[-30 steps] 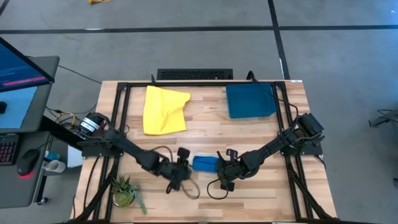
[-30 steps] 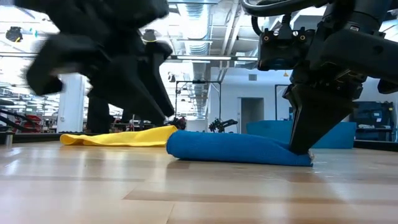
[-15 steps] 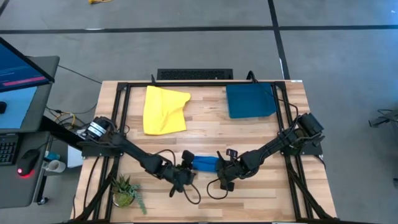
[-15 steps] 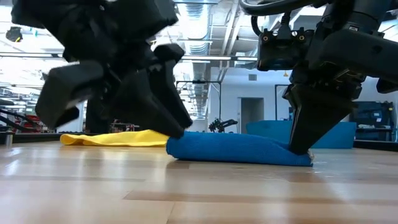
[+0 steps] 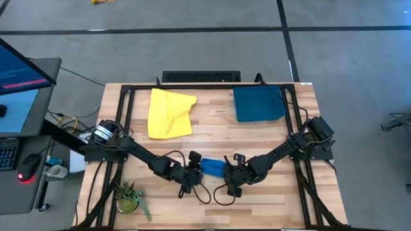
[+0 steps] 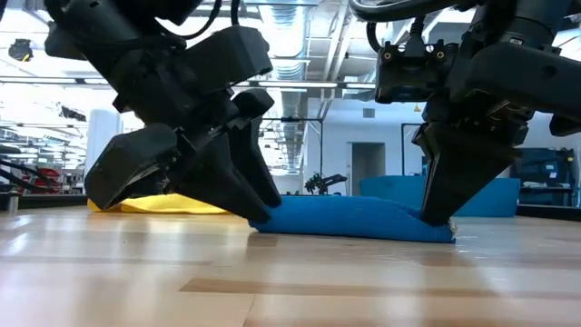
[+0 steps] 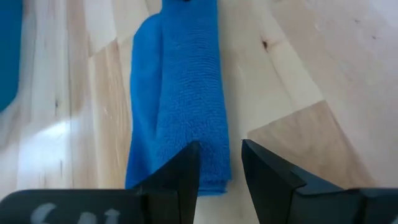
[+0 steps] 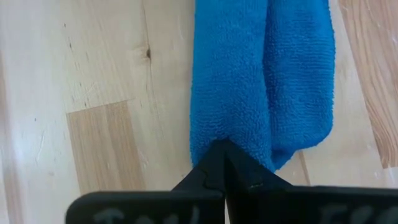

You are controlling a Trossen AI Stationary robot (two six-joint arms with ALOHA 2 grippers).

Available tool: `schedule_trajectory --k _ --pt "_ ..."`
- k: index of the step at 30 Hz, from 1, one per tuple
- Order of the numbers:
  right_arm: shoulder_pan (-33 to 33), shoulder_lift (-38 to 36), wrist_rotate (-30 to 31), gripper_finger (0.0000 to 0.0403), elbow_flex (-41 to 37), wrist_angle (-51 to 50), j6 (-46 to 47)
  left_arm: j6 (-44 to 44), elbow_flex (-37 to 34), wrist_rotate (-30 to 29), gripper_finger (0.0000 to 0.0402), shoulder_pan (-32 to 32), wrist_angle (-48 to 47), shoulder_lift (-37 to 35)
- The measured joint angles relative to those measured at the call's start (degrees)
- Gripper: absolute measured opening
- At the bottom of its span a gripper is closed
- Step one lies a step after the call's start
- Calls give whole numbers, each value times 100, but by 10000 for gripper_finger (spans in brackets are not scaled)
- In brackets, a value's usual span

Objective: Roll microfiber towels into tight, uniform cylinder then place into a basket
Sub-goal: Roll the blue microfiber cloth

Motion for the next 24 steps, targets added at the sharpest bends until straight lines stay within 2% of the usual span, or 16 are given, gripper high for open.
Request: schedule_trajectory --k 4,7,13,20,24 --pt "0 0 -25 15 0 0 0 258 0 -572 115 -217 60 -1" --pt "-4 0 -85 12 0 2 0 282 0 -745 115 -331 61 -1" --pt "-22 -2 -124 14 2 4 0 356 0 -428 125 -336 61 -1" --pt "-20 -2 -127 12 2 9 0 396 4 -296 186 -86 117 37" --pt "-20 0 -145 14 4 33 0 255 11 -237 204 157 189 173"
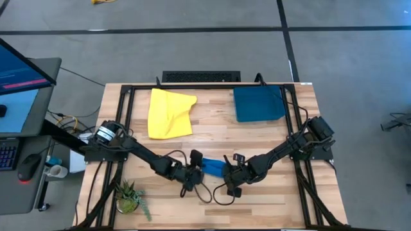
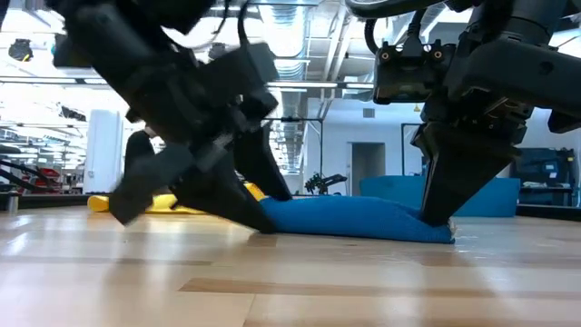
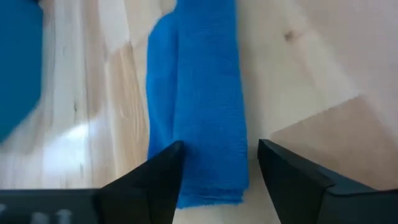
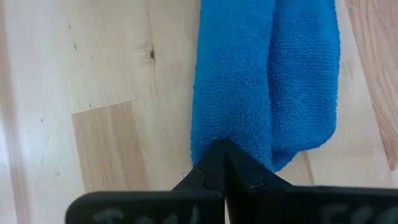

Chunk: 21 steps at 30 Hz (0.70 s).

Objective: Roll microfiber towels into tight, uniform cylinder then place into a basket
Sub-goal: Roll the blue microfiber cloth

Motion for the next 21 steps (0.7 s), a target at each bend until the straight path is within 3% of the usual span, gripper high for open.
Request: schedule_trajectory --k 8,18,21 --pt "1 0 -15 12 0 9 -2 -800 13 550 177 316 -250 -25" --pt "-33 4 -131 44 -2 57 0 -2400 18 2029 41 862 -448 -40" --pt "-66 0 -306 64 0 58 -1 -2772 18 2411 19 948 -444 -43"
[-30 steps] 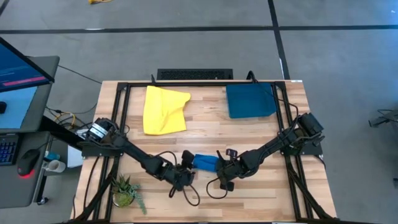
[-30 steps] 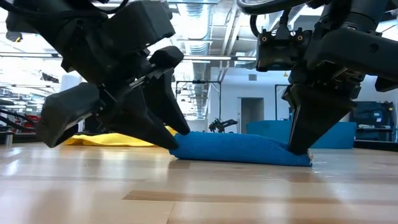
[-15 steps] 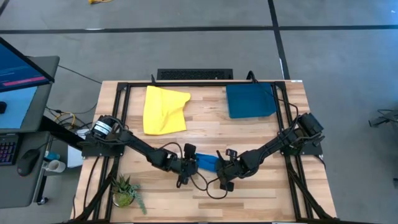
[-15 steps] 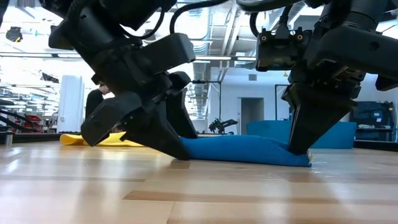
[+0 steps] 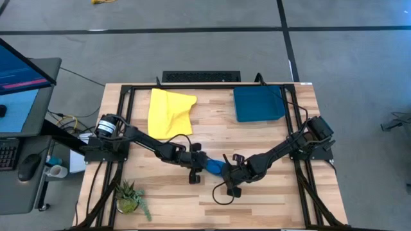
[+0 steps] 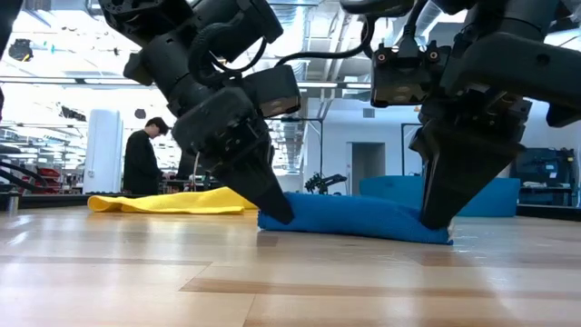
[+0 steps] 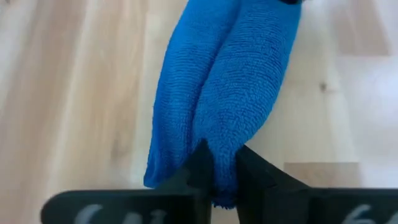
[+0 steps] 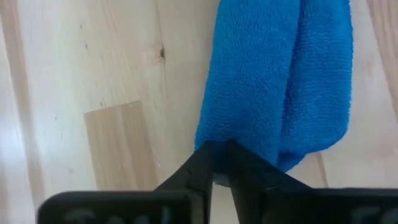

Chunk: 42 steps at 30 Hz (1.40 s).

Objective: Roll microfiber towels into tight, uniform cylinder then place into a basket
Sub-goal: Roll the blue microfiber cloth

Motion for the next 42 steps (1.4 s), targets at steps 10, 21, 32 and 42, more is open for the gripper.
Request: schedule_trajectory --k 10,21,32,42 --pt "75 -50 -66 98 534 -1048 -267 -977 -7 1434 52 262 36 16" --pt "871 -796 2139 98 493 -1058 -462 -1298 -19 2281 35 598 57 28" --pt "894 -494 2129 120 475 -426 -1112 -1633 -31 2772 42 647 33 33" --pt "664 -282 1643 178 459 -99 -1645 -1906 -30 2793 43 645 31 33"
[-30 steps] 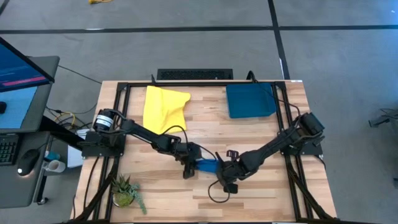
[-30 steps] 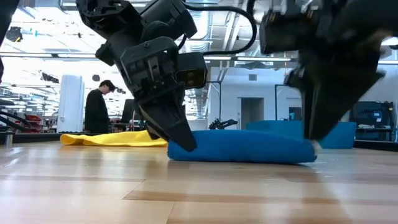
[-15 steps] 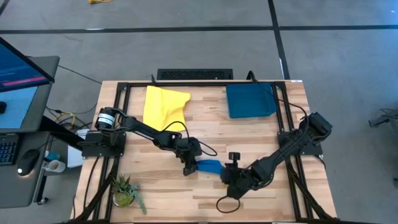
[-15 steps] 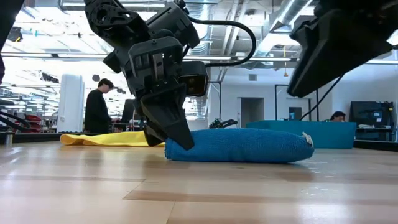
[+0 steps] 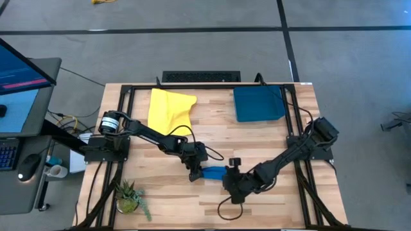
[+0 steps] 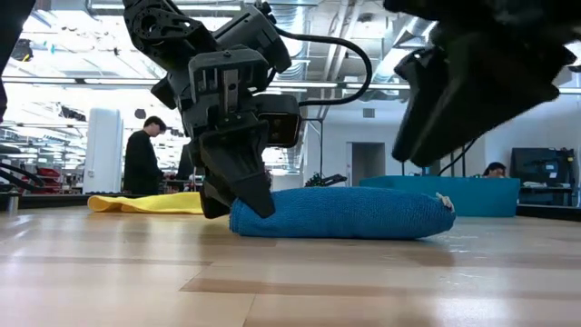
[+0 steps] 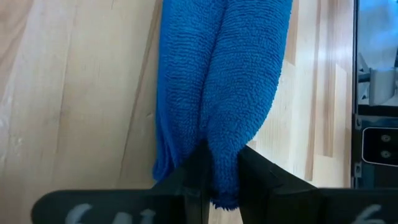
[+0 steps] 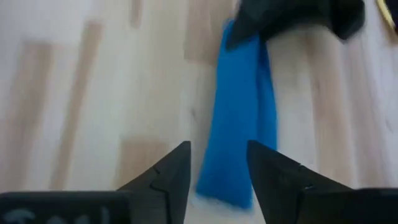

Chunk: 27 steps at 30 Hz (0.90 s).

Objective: Roll microfiber towels into tight, uniform cylinder then place into a basket
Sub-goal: Roll the blue microfiber cloth

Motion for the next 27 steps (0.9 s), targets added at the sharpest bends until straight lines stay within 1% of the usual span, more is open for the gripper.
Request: schedule_trajectory --k 2,4,6,11,17,20,24,27 --pt "-64 130 -38 182 48 254 -39 -3 2 -2 43 0 -6 0" --pt "-91 165 -12 183 -7 65 -9 -36 2 -8 43 -2 -2 0" --pt "-112 181 -31 181 24 201 23 -51 4 -6 43 -2 -8 0" --pt "-220 422 -208 171 17 205 55 -50 4 -6 43 2 -10 0" --pt "-346 535 -294 150 20 39 492 -50 4 -7 43 2 -8 0" --pt "-437 526 -463 121 22 29 717 -50 4 -8 43 2 -10 0" --pt "-622 514 -1096 62 24 62 760 -50 4 -8 43 2 -10 0" --pt "-781 573 -1446 22 43 82 917 -50 4 -14 43 2 -10 0"
